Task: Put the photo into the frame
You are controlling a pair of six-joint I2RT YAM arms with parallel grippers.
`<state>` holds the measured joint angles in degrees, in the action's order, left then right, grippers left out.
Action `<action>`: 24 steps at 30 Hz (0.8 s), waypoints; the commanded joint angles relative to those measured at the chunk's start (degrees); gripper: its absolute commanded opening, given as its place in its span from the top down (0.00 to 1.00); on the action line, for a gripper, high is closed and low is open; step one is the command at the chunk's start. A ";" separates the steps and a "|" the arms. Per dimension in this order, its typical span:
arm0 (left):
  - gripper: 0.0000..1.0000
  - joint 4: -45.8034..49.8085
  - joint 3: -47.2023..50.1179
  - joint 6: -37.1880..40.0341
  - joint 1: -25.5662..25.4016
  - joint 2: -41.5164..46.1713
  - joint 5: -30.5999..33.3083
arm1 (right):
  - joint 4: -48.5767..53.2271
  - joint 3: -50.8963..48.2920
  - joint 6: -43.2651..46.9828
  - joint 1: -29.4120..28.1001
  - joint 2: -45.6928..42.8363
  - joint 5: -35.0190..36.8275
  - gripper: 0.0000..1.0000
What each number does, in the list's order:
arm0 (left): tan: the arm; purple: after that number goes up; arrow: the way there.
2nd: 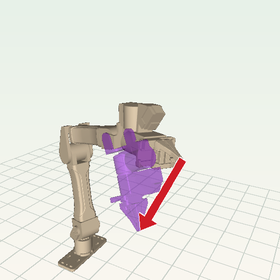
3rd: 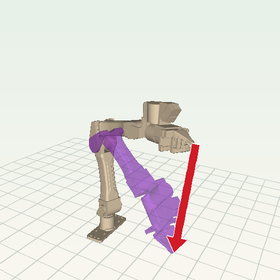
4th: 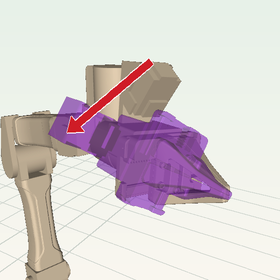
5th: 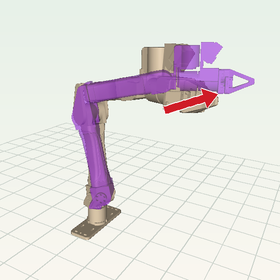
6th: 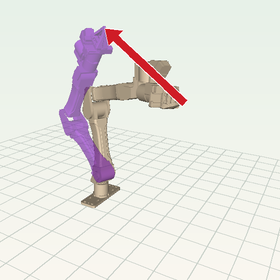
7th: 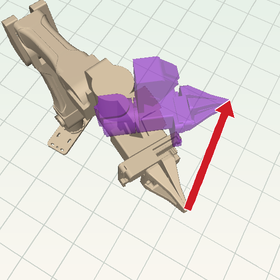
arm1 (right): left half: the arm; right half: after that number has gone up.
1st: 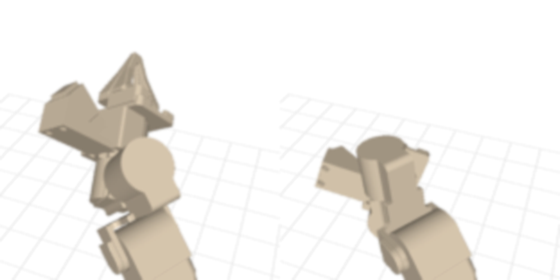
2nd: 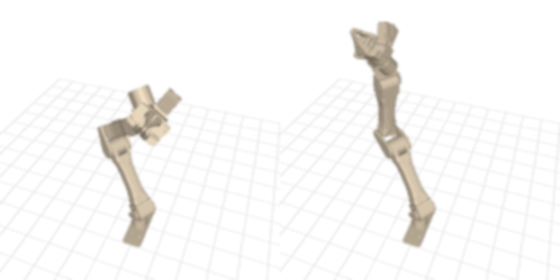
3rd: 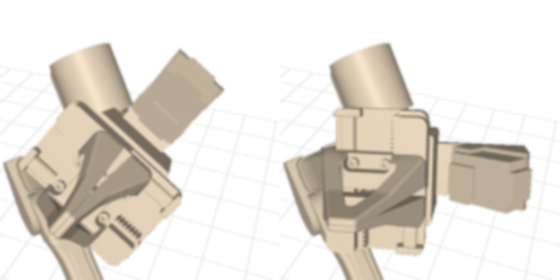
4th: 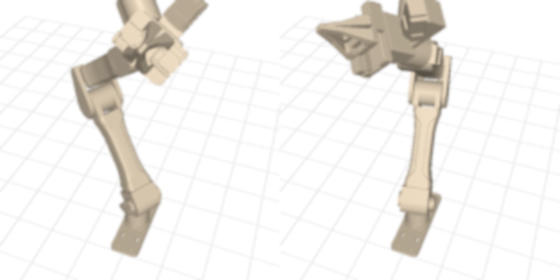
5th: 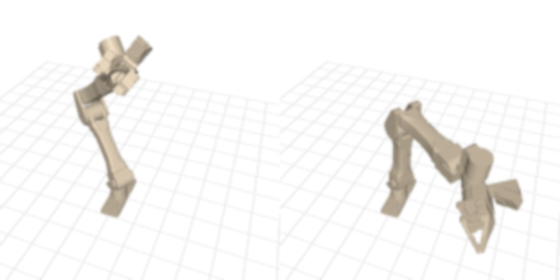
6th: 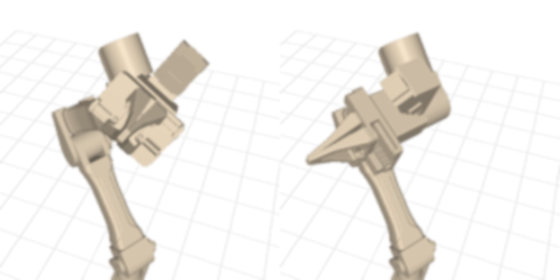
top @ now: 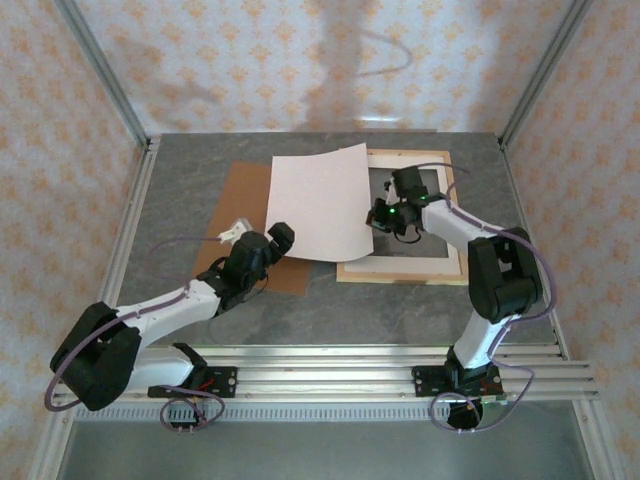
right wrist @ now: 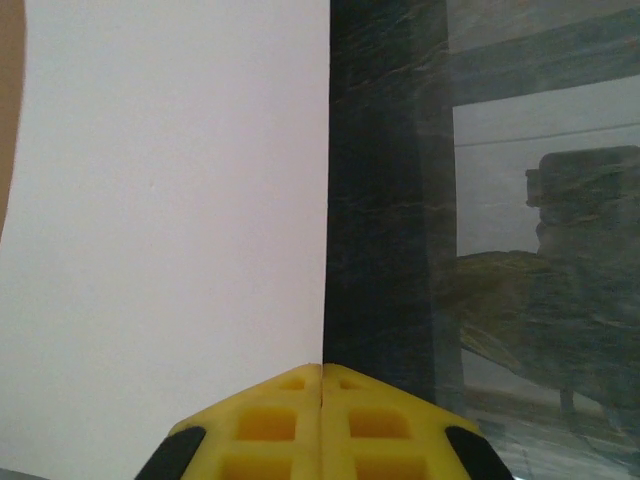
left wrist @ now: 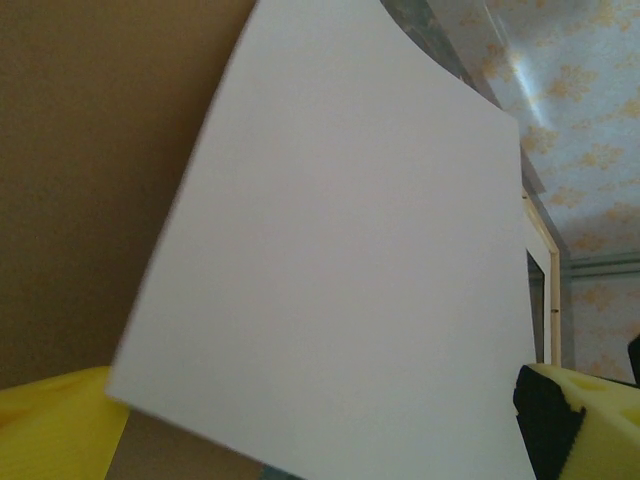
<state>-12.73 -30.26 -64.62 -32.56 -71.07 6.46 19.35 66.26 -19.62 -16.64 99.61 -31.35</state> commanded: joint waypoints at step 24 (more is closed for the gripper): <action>0.00 -7.18 -5.60 -0.16 3.50 -14.27 -8.39 | 24.86 9.08 10.13 2.23 -5.74 35.73 1.00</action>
<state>-18.17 -34.76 -64.66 -29.82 -84.75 -1.54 39.11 73.67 -10.44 -14.68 95.81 -3.88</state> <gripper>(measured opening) 0.998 0.040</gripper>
